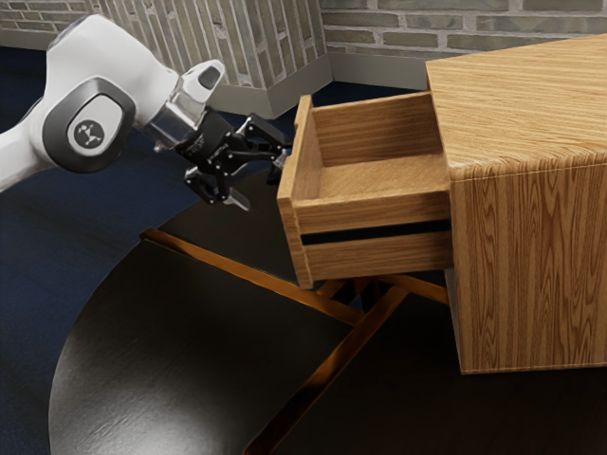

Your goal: Pull the drawer handle with one arm to open the drawer

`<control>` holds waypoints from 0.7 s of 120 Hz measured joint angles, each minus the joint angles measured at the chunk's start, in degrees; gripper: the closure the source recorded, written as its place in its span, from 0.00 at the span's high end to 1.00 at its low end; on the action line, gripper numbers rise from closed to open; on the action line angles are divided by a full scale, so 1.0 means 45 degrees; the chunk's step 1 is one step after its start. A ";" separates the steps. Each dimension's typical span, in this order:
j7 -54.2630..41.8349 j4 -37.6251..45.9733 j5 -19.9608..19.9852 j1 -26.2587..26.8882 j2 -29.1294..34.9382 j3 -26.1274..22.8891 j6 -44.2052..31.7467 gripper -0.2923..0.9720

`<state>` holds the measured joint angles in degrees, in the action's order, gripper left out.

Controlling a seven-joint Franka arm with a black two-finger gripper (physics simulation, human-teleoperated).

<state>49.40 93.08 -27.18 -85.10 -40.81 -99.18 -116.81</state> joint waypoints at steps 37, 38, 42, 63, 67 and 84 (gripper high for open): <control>-0.0010 0.0574 0.0170 -0.1109 0.0003 -0.0665 0.0001 0.77; -0.0011 0.0595 0.0173 -0.1154 0.0002 -0.0691 0.0001 0.77; -0.0012 0.0690 0.0184 -0.1312 0.0002 -0.0773 0.0001 0.77; -0.0010 0.0995 0.0262 -0.2606 0.0002 -0.2008 0.0139 0.77; -0.0009 0.1007 0.0342 -0.3051 0.0001 -0.2505 0.0254 0.77; 0.0095 0.0747 0.0686 -0.4984 -0.0073 -0.6086 0.0996 0.77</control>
<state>49.83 96.44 -24.10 -107.53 -41.13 -126.57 -112.33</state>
